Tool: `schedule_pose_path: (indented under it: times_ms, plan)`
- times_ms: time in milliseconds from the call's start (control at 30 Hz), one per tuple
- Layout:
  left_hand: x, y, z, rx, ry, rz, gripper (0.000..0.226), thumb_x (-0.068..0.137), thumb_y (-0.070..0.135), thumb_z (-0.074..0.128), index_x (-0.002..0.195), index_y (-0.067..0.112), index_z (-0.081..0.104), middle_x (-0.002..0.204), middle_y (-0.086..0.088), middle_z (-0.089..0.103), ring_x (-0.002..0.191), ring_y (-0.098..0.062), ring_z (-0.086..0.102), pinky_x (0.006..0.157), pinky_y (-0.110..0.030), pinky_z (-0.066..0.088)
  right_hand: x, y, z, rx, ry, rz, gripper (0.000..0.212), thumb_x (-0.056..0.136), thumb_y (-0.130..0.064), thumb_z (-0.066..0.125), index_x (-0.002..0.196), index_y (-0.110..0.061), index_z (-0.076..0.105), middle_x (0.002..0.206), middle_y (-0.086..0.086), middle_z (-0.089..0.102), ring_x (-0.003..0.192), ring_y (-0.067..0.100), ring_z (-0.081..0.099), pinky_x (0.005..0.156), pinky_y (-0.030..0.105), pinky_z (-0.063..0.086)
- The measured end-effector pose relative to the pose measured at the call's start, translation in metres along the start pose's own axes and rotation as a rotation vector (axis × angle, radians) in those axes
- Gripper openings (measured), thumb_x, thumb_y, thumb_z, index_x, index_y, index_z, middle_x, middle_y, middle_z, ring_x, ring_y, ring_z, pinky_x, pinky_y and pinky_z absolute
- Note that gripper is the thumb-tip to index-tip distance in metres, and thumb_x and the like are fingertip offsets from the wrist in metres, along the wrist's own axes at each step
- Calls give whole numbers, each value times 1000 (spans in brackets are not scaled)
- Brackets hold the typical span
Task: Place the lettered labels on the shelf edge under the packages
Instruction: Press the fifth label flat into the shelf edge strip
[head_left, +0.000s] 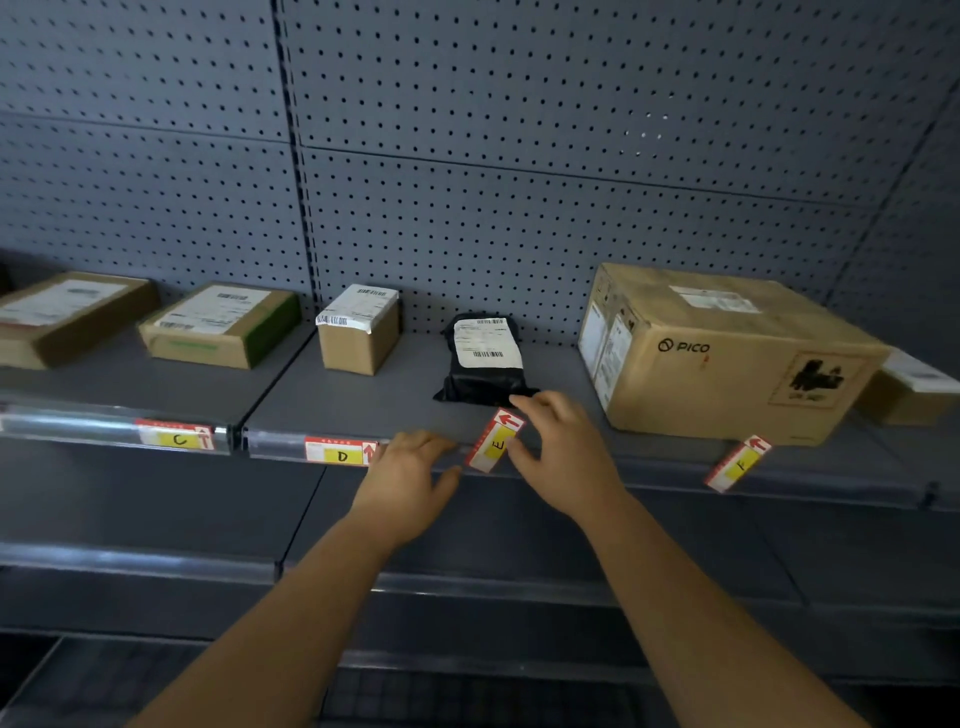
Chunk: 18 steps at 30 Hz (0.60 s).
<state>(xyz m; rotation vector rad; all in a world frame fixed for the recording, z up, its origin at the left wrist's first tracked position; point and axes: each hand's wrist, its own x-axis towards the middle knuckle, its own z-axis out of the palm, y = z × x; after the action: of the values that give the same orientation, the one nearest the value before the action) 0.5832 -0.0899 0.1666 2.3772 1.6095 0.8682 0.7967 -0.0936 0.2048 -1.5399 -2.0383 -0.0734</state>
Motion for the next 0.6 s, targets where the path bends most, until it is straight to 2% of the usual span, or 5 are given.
schedule_pose_path:
  times_ms: [200,367,500,600]
  plan:
    - [6,0,5,37,1,-17,35,89,39,51,121,28,57,120,9,58,113,-14,46,100,-42,37,11,2,14,-80,-31,-121,51,84,-33,63,133,-22,54,133,6,48,121,27,44,96,44,43]
    - [11,4,12,57,22,32,32,88,37,54,118,27,60,115,8,58,110,-16,47,94,-37,36,-5,14,17,-92,11,-2,50,83,-33,64,130,-20,57,134,7,48,125,27,42,99,46,41]
    - [12,11,21,55,49,74,31,85,33,59,115,24,62,110,5,59,104,-20,49,89,-39,40,-35,26,24,-127,77,93,45,81,-33,68,123,-17,63,131,9,50,121,28,45,97,48,40]
    - [11,15,27,81,50,110,32,84,30,61,115,22,62,110,3,58,101,-21,50,88,-40,42,-50,31,29,-185,79,123,51,79,-34,69,127,-19,59,131,9,47,120,28,44,97,50,40]
